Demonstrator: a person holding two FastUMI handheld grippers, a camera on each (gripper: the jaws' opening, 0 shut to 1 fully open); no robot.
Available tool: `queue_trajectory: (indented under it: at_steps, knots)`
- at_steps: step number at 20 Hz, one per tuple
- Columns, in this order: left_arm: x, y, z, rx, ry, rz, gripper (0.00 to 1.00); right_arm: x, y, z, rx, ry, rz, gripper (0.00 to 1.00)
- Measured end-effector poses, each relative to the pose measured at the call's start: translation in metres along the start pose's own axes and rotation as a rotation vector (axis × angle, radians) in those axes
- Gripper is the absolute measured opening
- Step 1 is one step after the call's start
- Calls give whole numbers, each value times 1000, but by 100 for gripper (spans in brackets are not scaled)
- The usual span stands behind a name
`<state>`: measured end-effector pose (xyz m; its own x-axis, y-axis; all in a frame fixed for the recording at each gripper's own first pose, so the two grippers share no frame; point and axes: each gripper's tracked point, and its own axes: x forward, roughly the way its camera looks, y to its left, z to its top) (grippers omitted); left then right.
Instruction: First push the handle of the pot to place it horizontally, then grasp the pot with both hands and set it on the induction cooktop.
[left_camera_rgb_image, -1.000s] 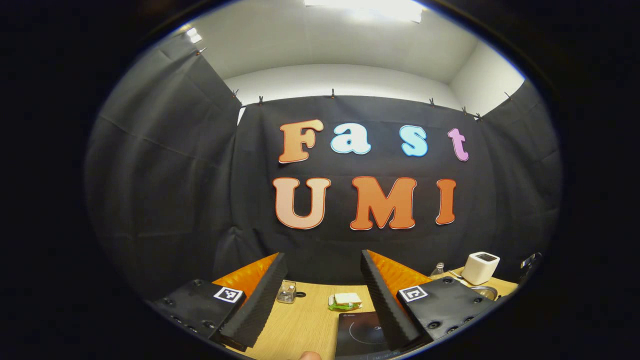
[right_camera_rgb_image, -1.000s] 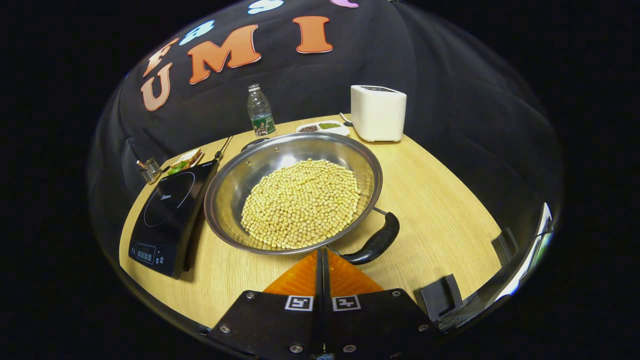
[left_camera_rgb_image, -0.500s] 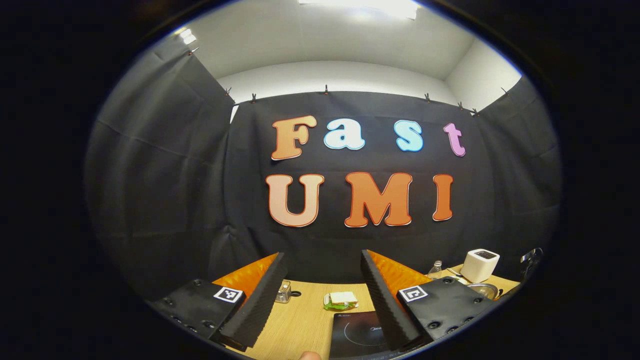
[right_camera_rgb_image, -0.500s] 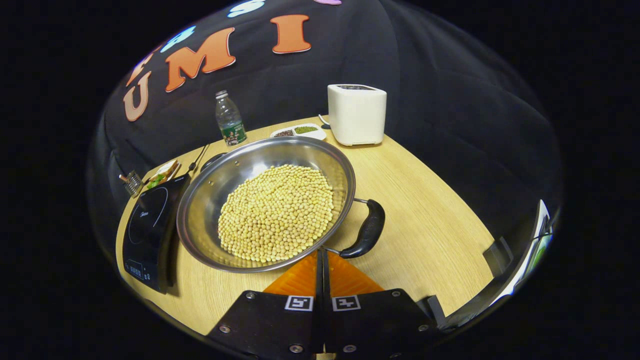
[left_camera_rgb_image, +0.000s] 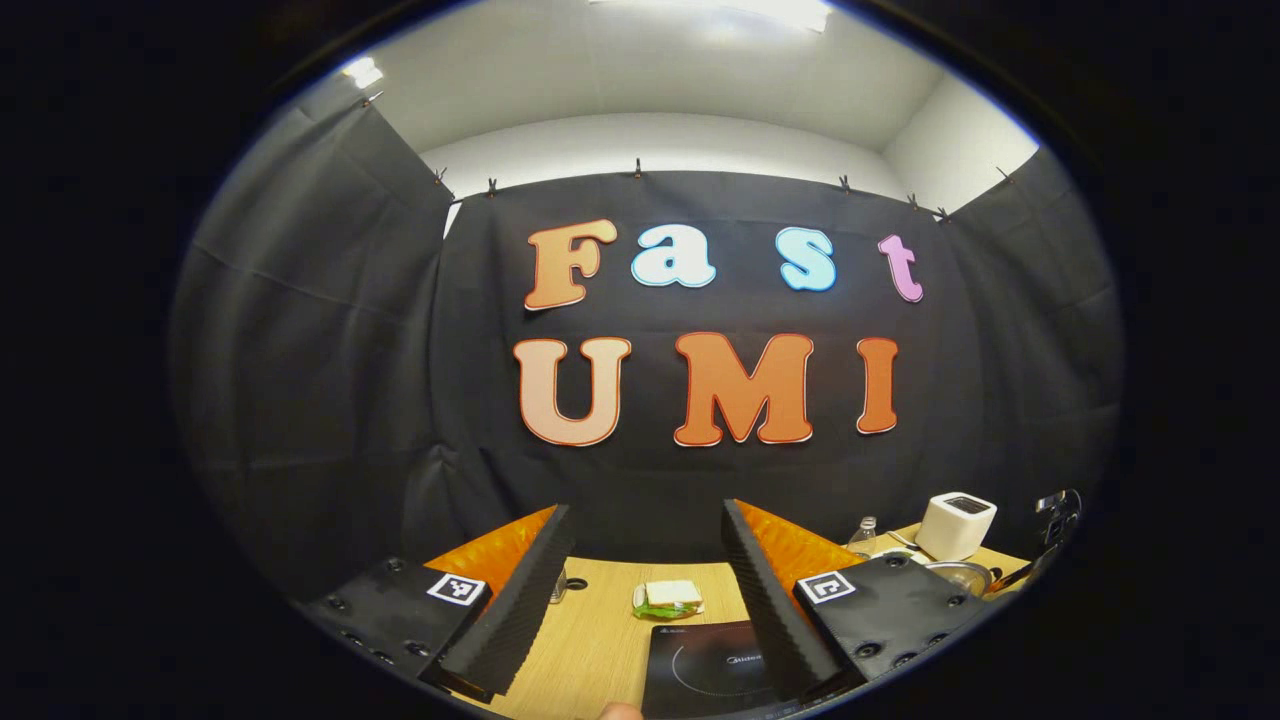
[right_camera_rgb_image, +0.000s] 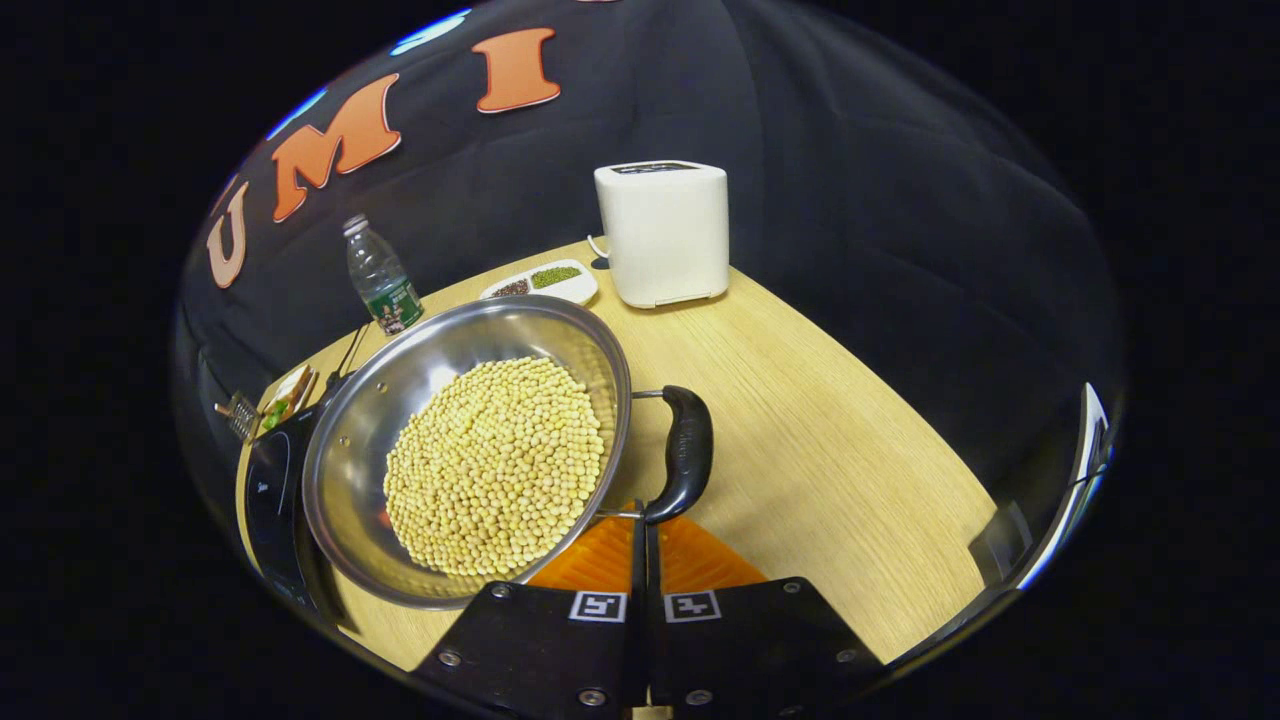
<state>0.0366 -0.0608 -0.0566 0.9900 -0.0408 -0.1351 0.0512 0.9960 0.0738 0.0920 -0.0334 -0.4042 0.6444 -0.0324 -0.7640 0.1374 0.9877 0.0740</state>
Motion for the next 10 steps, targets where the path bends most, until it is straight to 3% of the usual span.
queue_trajectory:
  at_steps: [5, 10]
  knots:
    - [12, -30, -21, 20, 36, -26, 99, 23, -10, 28, 11, -22, -20, 0]
    - [24, -73, -55, 12, 102, -72, 99, 45, -4, 49, 62, -32, 22, 0]
